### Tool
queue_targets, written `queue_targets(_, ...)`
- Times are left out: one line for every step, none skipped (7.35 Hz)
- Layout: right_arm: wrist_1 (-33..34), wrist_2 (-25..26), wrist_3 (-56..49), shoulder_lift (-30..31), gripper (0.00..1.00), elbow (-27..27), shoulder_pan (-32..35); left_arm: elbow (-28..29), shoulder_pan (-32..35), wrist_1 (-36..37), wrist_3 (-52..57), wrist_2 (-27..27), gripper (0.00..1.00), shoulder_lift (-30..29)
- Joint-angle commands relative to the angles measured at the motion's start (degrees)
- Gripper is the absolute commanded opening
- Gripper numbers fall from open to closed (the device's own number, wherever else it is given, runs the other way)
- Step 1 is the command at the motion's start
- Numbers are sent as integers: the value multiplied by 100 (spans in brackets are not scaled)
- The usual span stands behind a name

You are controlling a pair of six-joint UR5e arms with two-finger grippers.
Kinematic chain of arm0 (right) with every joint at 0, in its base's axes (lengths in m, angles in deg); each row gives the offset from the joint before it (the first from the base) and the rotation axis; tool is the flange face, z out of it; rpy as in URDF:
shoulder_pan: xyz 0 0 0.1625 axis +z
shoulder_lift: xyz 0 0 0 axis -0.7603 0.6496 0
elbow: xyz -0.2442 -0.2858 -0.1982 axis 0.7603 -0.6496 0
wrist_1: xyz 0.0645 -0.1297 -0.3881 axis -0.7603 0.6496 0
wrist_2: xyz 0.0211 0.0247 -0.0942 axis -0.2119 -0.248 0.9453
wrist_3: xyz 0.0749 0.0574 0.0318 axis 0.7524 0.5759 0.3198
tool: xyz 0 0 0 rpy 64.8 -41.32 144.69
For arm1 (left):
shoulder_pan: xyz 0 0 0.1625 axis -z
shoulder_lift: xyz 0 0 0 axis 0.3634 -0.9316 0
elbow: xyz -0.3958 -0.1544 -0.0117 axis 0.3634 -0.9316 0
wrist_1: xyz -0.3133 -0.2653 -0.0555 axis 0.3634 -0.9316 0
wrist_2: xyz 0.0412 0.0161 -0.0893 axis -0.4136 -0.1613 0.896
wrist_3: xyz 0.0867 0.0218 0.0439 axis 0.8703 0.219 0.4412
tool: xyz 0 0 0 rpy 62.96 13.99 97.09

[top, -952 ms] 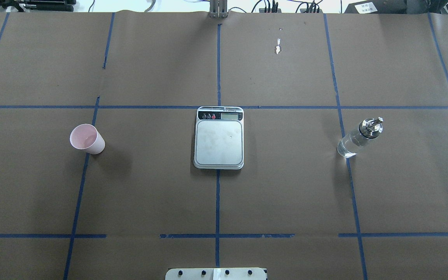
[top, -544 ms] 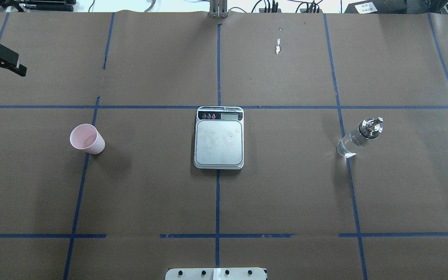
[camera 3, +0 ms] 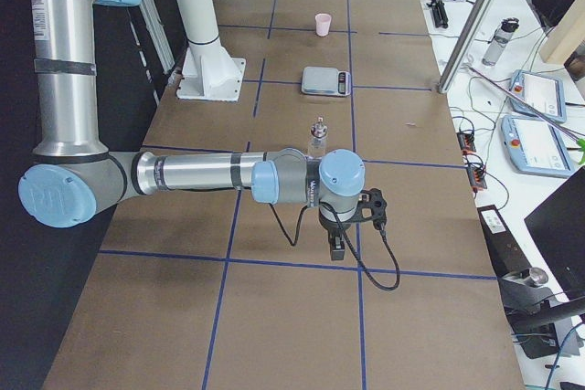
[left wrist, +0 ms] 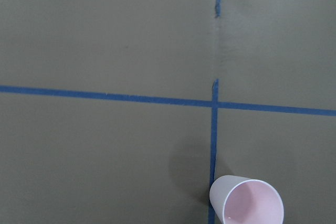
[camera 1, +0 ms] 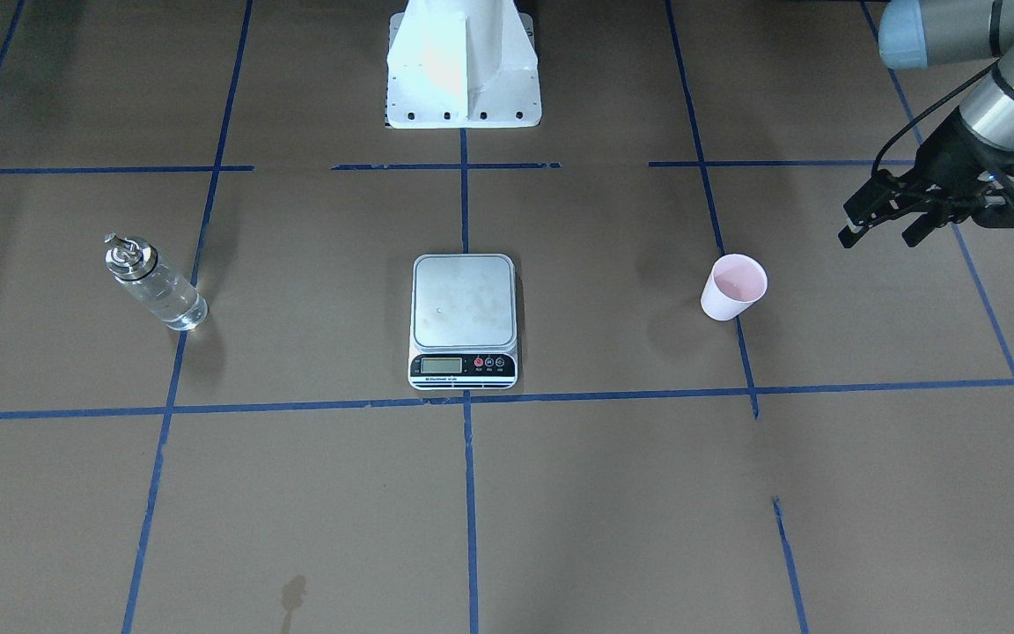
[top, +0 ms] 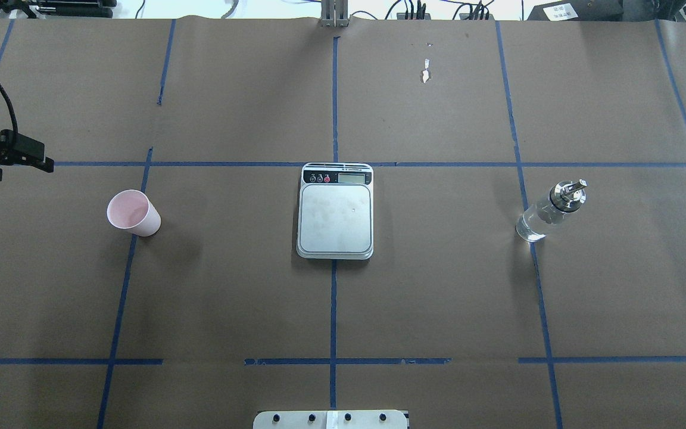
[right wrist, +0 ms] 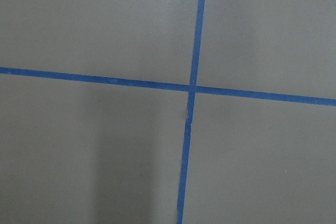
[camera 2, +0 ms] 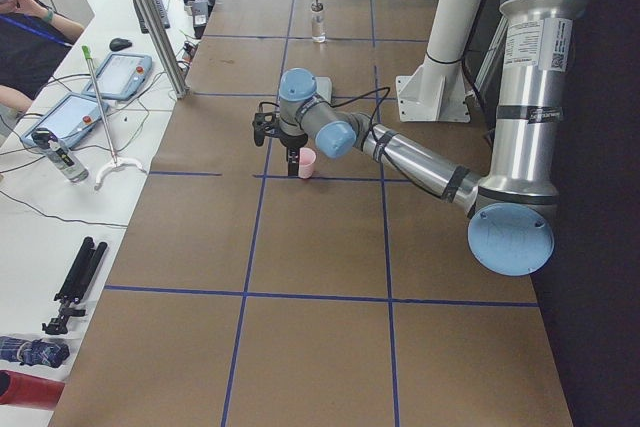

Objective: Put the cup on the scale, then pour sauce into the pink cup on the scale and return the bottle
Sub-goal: 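Move the left gripper down toward the pink paper cup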

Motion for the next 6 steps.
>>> queue_targets(-5, 3, 4, -16, 100, 4, -2, 106, -760, -243, -875, -455, 100, -114)
queue_targets(-14, 11, -5, -16, 100, 13, -2, 115, -868, -234, -1051, -508, 100, -219)
queue_targets(-5, 12, 4, -16, 100, 13, -2, 124, -886, -225, -1044, -561, 100, -255)
queue_targets(-5, 12, 4, -16, 100, 22, -2, 246, -895, -190, -1044, -596, 100, -404)
queue_targets(-14, 12, 4, -16, 100, 22, -2, 517, -895, -199, -1036, -692, 100, -623)
queue_targets(-5, 12, 13, -16, 100, 31, -2, 685, -904, -216, -1027, -780, 100, -720)
